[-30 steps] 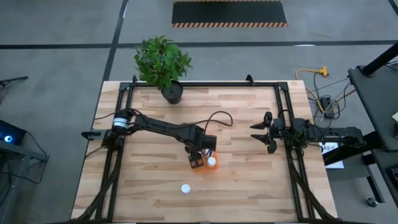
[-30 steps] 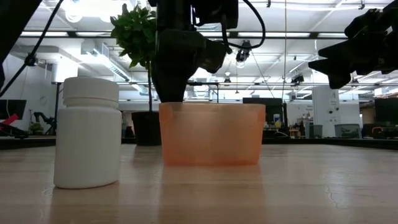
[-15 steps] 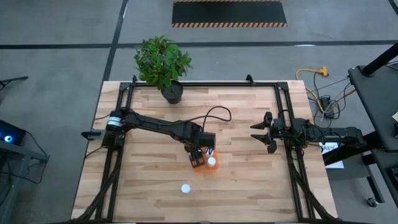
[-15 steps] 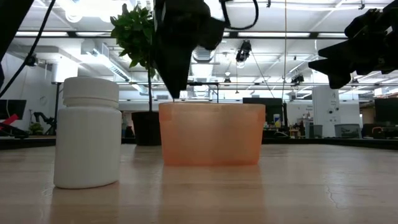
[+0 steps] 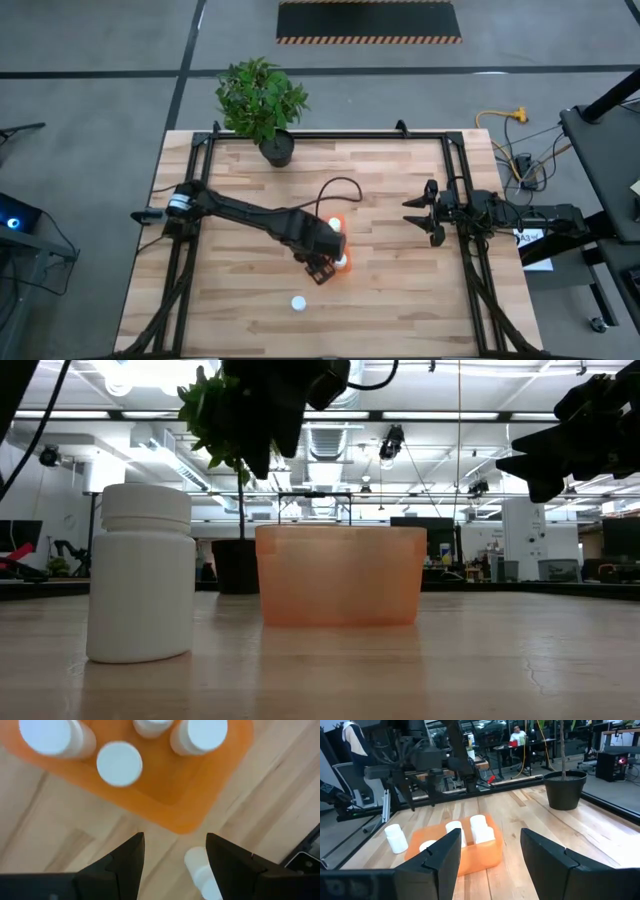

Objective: Pick and place pill bottles into a basket
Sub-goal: Put the white pill bottle into the orange container

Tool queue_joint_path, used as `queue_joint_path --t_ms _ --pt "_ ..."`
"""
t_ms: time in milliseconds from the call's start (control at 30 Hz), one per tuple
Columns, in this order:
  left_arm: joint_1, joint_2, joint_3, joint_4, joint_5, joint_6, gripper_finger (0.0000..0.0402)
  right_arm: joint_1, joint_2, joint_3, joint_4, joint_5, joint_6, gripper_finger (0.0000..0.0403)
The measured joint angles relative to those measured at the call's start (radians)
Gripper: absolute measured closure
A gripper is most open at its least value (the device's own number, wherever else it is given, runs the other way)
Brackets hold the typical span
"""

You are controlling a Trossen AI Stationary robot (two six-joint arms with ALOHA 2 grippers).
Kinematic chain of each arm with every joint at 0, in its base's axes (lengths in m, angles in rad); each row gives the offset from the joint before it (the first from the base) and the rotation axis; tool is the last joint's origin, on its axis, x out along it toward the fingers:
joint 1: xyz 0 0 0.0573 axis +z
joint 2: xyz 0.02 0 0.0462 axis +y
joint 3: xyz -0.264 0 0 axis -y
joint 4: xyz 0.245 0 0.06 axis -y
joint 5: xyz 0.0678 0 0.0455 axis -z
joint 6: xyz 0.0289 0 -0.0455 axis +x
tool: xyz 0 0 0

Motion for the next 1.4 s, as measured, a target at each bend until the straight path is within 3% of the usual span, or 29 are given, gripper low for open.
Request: queue_joint_path --t_ms 633,1400 --pt "-0.205 0.0 -0.001 -0.004 -0.004 -0.322 0.0207 0.0 0.0 0.0 0.0 0.0 0.0 0.0209" --pt "-0.275 0.086 -0.009 0.066 -0.006 -0.375 0.0207 0.0 0.0 0.0 0.0 0.001 0.0 0.0209"
